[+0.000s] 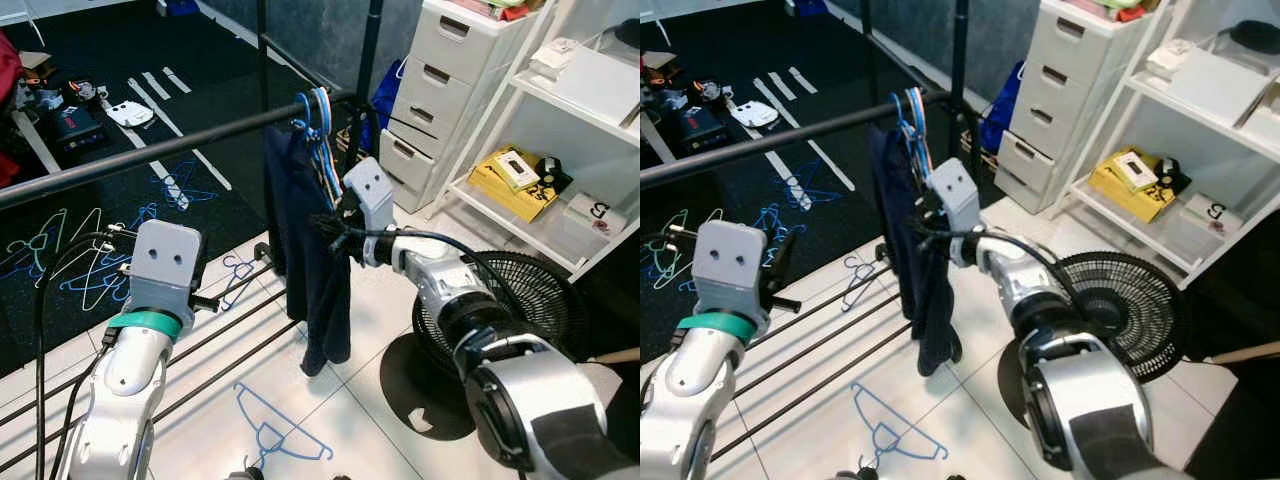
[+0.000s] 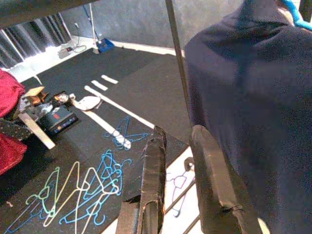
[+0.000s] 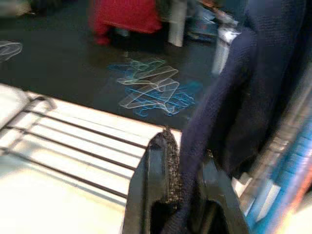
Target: Hang hanger
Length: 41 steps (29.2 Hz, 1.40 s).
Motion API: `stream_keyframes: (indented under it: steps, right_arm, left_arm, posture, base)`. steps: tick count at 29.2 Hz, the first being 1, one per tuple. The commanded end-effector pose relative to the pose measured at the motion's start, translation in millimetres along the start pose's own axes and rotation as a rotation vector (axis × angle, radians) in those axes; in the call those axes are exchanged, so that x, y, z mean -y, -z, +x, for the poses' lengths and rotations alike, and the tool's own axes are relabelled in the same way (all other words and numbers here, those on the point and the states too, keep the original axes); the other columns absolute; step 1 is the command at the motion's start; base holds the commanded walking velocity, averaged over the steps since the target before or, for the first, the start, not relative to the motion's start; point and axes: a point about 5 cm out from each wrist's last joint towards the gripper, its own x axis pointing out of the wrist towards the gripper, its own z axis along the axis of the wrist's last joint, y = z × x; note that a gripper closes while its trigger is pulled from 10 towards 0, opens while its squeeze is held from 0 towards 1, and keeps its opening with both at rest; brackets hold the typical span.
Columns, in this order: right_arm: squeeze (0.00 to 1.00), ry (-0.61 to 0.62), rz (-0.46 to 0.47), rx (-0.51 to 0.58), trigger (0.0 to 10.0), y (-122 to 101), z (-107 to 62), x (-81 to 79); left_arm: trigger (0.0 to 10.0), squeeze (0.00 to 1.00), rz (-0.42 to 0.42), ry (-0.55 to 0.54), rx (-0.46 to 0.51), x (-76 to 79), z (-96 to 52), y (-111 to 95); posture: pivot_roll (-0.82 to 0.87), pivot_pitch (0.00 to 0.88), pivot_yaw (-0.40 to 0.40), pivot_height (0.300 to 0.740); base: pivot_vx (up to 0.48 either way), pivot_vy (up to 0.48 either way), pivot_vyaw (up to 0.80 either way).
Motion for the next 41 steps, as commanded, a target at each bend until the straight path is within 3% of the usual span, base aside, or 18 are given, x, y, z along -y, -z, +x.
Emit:
stream_keyframes:
  steps: [1,9,14,15,20,21,22,24,26,27,28,29,33,36,37,38,39,41]
  right_arm:
    - [1.00,-0.094,-0.017,0.025,10.0,-2,1.3,-8.1]
    - [1.00,-0.288,-0.027,0.007,10.0,1,-1.0,-20.9]
    - [1.00,-0.264,-0.075,-0.023,10.0,2,-3.6,-15.3]
    - [0.00,-0.212,-0.101,-0.038,10.0,2,-4.6,-10.8]
    - [0.00,0.021,-0.162,-0.059,10.0,2,-8.3,4.9]
    - [0.39,0.072,-0.140,-0.030,10.0,-1,-9.3,8.7]
    - [1.00,0.075,-0.119,0.025,10.0,-6,-10.0,8.5]
    - [1.00,0.042,-0.087,0.079,10.0,-11,-10.6,6.1]
    - [1.00,-0.151,-0.068,0.164,10.0,-19,-16.0,-10.9]
    - [1.00,-0.151,-0.068,0.164,10.0,-19,-16.0,-10.9]
    - [0.89,-0.227,-0.064,0.191,10.0,-23,-19.7,-18.8]
    - [0.00,-0.294,-0.048,0.234,10.0,-29,-25.6,-28.3]
    - [0.00,-0.378,-0.039,0.317,10.0,-42,-46.4,-55.3]
    - [0.00,-0.300,-0.044,0.324,10.0,-39,-56.7,-62.0]
    - [0.00,-0.226,-0.037,0.320,10.0,-35,-61.0,-59.9]
    - [0.00,-0.001,-0.049,0.325,10.0,-29,-70.6,-46.3]
    - [0.00,-0.001,-0.049,0.325,10.0,-29,-70.6,-46.3]
    - [0.00,0.350,-0.033,0.317,10.0,-18,-87.7,-15.2]
  left_arm:
    - [10.0,0.00,0.000,0.004,-0.022,2.2,-1.0,4]
    - [10.0,0.00,-0.001,0.000,-0.022,2.4,-0.3,4]
    - [10.0,0.00,0.001,-0.005,-0.023,1.5,-0.3,4]
    - [10.0,0.00,0.001,-0.005,-0.022,1.5,-0.1,4]
    - [10.0,0.00,-0.002,-0.004,-0.017,1.9,0.4,3]
    - [10.0,0.00,-0.008,0.000,-0.014,2.6,1.0,2]
    - [10.0,0.00,-0.012,0.004,-0.009,3.7,1.6,1]
    - [10.0,0.00,-0.014,0.006,-0.005,4.5,2.4,0]
    - [10.0,0.00,-0.025,0.007,0.008,5.6,5.2,-5]
    - [10.0,0.00,-0.025,0.007,0.008,5.6,5.2,-5]
    - [10.0,0.00,-0.035,0.006,0.015,6.0,6.7,-8]
    - [10.0,0.00,-0.049,0.005,0.025,6.3,9.1,-12]
    - [10.0,0.00,-0.085,0.045,0.048,15.5,18.3,-25]
    - [10.0,0.00,-0.085,0.118,0.054,31.5,24.2,-33]
    - [10.0,1.00,-0.090,0.149,0.052,39.8,27.0,-36]
    - [10.0,1.00,-0.128,0.201,0.076,53.4,30.9,-45]
    - [10.0,1.00,-0.128,0.201,0.076,53.4,30.9,-45]
    - [10.0,1.00,-0.145,0.223,0.086,62.3,34.5,-49]
  posture:
    - [0.08,0.110,0.037,0.740]
    - [0.09,0.108,0.032,0.740]
    - [0.09,0.105,0.031,0.740]
    - [0.09,0.104,0.031,0.740]
    - [0.08,0.101,0.034,0.740]
    - [0.08,0.101,0.035,0.740]
    - [0.08,0.098,0.038,0.740]
    - [0.08,0.098,0.038,0.740]
    - [0.08,0.095,0.038,0.740]
    - [0.08,0.095,0.038,0.740]
    - [0.08,0.095,0.037,0.740]
    - [0.08,0.093,0.036,0.740]
    - [0.06,0.091,0.034,0.740]
    - [0.05,0.089,0.036,0.740]
    - [0.05,0.090,0.036,0.740]
    - [0.04,0.092,0.039,0.740]
    - [0.04,0.092,0.039,0.740]
    - [0.02,0.094,0.051,0.740]
  base:
    - [0.000,0.000,0.00]
    - [0.000,0.000,0.00]
    - [0.000,0.000,0.00]
    - [0.000,0.000,0.00]
    - [0.000,0.000,0.00]
    - [0.000,0.000,0.00]
    - [0.000,0.000,0.00]
    - [0.000,0.000,0.00]
    - [0.000,0.000,0.00]
    - [0.000,0.000,0.00]
    - [0.000,0.000,0.00]
    - [0.000,0.000,0.00]
    - [0.000,0.000,0.00]
    - [0.000,0.000,0.00]
    - [0.000,0.000,0.00]
    - [0.000,0.000,0.00]
    - [0.000,0.000,0.00]
    - [0.000,0.000,0.00]
